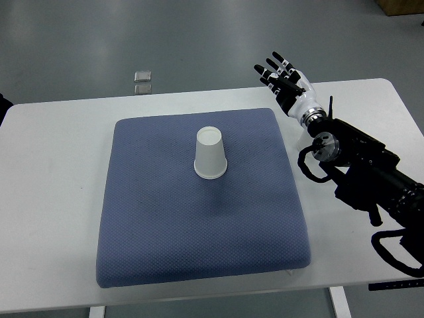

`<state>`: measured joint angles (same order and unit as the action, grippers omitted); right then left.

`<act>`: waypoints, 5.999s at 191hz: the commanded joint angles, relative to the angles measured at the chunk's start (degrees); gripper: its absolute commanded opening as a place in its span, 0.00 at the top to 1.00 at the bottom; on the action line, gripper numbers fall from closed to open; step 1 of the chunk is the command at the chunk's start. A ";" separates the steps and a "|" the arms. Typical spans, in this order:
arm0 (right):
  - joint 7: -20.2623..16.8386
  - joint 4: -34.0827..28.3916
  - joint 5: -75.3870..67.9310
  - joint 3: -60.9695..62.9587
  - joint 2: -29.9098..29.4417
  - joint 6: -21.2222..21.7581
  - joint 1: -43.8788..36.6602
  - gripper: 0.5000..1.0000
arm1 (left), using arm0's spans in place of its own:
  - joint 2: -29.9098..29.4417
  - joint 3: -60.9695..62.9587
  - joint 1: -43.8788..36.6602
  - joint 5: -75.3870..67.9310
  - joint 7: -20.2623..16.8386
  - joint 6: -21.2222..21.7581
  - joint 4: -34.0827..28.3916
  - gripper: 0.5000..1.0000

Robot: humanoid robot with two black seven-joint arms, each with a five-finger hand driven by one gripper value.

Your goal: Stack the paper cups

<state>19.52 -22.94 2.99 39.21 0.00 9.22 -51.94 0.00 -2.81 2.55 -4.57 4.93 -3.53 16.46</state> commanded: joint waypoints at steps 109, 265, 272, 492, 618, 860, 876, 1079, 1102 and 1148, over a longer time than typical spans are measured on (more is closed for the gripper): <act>-2.29 -0.44 4.57 -8.89 0.00 0.71 -1.49 0.15 | 0.00 0.09 0.00 0.00 -0.01 0.01 0.15 0.00; -9.32 -17.93 50.01 -82.63 11.34 25.78 -62.40 0.15 | 0.00 0.35 0.00 -0.35 -0.09 -0.16 2.96 0.00; -9.32 -18.98 50.45 -82.90 11.43 25.78 -63.28 0.15 | 0.00 0.35 0.00 -0.35 -0.09 -0.16 2.96 0.00; -9.59 -4.31 50.80 -81.32 12.84 21.27 -33.84 0.16 | 0.00 0.44 -0.18 -0.18 -0.01 -0.08 2.00 0.00; -9.59 3.34 50.63 -75.07 9.49 18.11 -26.28 0.16 | 0.00 0.53 -0.62 -0.18 -0.01 0.01 2.08 0.00; -9.06 7.30 50.98 -75.60 8.79 21.44 -28.56 0.85 | 0.00 0.44 -0.70 -0.18 -0.01 0.01 2.08 0.00; -8.88 7.12 51.33 -76.22 9.32 25.67 -33.40 0.84 | 0.00 0.44 -0.70 -0.18 -0.01 -0.08 2.08 0.00; -8.44 -20.39 50.27 -74.55 8.88 25.78 -66.00 0.81 | 0.00 0.26 -0.70 -0.09 -0.01 0.01 1.91 0.00; -8.44 -20.39 50.10 -72.97 4.40 25.78 -65.83 0.81 | 0.00 0.35 -0.70 -0.09 -0.01 0.01 1.91 0.00; -9.06 -20.30 48.52 -71.82 0.00 25.78 -64.42 0.81 | 0.00 0.26 -0.70 -0.09 -0.01 0.01 1.82 0.00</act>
<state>10.55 -43.26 52.27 -32.71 0.99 35.00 -117.10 0.00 -2.52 1.84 -4.65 4.92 -3.51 18.36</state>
